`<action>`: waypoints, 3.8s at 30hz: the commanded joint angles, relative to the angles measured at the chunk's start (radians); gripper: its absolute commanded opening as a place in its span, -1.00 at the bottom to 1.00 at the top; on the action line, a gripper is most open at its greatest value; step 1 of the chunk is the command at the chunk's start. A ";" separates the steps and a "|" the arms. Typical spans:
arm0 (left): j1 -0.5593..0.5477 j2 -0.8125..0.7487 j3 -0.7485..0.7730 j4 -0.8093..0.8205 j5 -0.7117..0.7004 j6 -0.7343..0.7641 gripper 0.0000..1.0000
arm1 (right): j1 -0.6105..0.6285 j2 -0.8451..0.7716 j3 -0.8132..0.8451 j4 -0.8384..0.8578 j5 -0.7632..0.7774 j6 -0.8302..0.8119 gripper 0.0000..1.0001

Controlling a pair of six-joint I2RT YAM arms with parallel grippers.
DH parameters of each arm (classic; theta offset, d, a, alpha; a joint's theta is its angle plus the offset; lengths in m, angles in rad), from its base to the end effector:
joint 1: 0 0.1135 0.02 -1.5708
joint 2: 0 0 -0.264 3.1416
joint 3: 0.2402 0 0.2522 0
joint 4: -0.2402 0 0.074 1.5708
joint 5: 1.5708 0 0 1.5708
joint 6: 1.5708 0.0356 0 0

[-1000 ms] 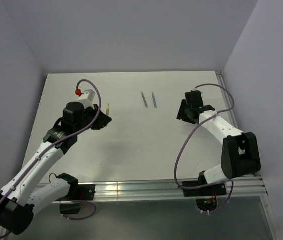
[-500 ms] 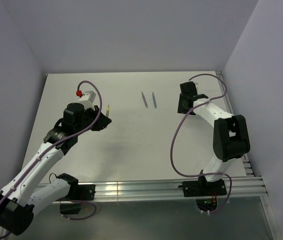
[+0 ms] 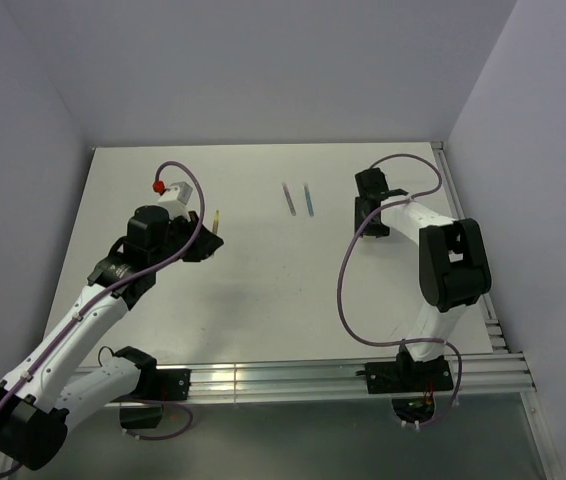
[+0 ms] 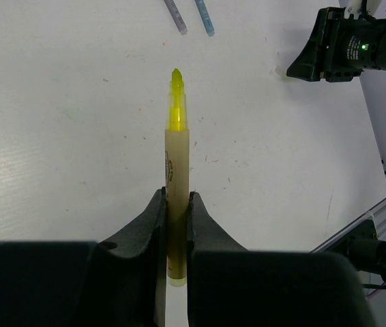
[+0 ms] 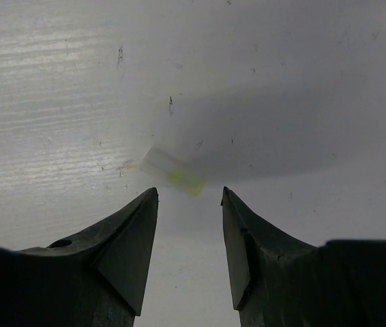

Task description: Insert the pens into the pen caps

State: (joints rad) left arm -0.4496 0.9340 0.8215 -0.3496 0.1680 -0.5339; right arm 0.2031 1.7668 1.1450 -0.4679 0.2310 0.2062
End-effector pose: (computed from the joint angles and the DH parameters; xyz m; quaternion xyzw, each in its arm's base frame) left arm 0.1873 -0.0970 0.3092 0.0084 0.8484 -0.3106 0.4287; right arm 0.3501 0.0638 0.1822 0.0290 0.9647 -0.0615 0.2545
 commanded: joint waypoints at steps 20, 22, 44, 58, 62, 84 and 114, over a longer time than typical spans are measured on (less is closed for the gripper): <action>-0.003 0.009 -0.007 0.024 0.019 0.028 -0.99 | 0.022 0.080 0.117 -0.048 0.010 -0.042 -0.01; -0.004 0.011 -0.005 0.026 0.021 0.028 -0.99 | 0.022 0.085 0.114 -0.048 -0.001 -0.048 -0.01; -0.004 0.022 -0.007 0.031 0.027 0.026 -0.99 | 0.022 0.118 0.114 -0.055 -0.036 -0.045 -0.04; -0.004 0.026 -0.008 0.032 0.031 0.026 -0.99 | 0.022 0.128 0.116 -0.058 -0.067 -0.027 -0.21; -0.004 0.026 -0.007 0.032 0.031 0.025 -0.99 | 0.022 0.134 0.125 -0.057 -0.094 -0.014 -0.25; -0.001 0.026 -0.012 0.040 0.048 0.025 -0.99 | 0.021 0.164 0.136 -0.069 -0.188 0.093 -0.48; -0.098 0.139 0.073 0.288 0.265 -0.034 -0.99 | 0.036 -0.246 0.055 0.310 -0.611 0.358 -1.00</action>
State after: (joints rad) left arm -0.4904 1.0180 0.8238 -0.1619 0.4442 -0.5514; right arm 0.2295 1.6371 1.2114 -0.3531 -0.2337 0.4419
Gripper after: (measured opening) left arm 0.132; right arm 0.216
